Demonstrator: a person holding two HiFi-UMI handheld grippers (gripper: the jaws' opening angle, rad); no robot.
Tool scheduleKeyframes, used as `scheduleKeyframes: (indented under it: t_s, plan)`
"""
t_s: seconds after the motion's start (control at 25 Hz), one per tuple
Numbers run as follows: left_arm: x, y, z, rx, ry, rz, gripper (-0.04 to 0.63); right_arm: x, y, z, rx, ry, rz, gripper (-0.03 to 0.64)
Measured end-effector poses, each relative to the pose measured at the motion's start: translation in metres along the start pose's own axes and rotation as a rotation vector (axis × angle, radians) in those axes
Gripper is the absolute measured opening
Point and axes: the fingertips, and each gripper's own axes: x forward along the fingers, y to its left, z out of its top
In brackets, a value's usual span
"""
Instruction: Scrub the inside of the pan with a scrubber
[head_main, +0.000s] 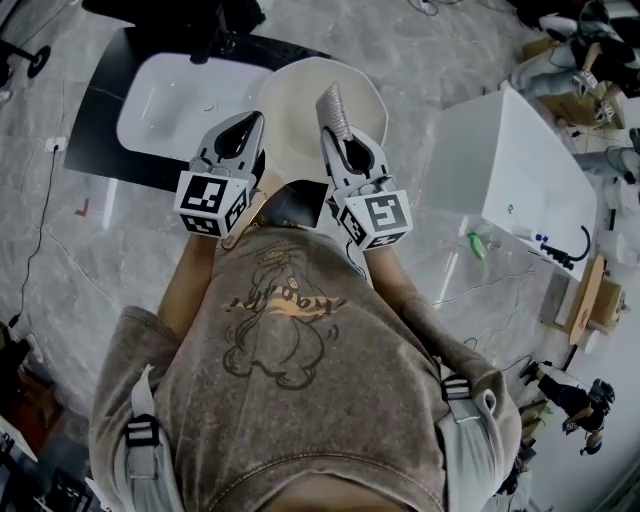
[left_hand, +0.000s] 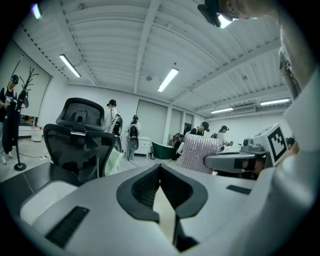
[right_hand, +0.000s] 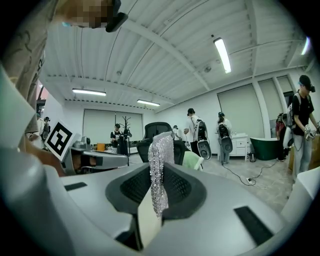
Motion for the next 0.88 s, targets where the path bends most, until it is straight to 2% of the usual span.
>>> scheduleKeyframes:
  t_s: [0.32,0.64,0.88]
  plan:
    - [0.003,0.005,-0.003,0.03,0.014,0.019,0.017,0.005,-0.002,0.001,-0.018,-0.009,-0.03,0.08]
    - [-0.003,0.009,0.001,0.056,0.016,0.045,0.018,0.001,0.002,0.009,-0.023,-0.026,-0.018,0.08]
    - [-0.006,0.014,-0.004,0.045,0.028,0.063,0.018,-0.002,-0.004,0.004,-0.018,-0.009,-0.027,0.08]
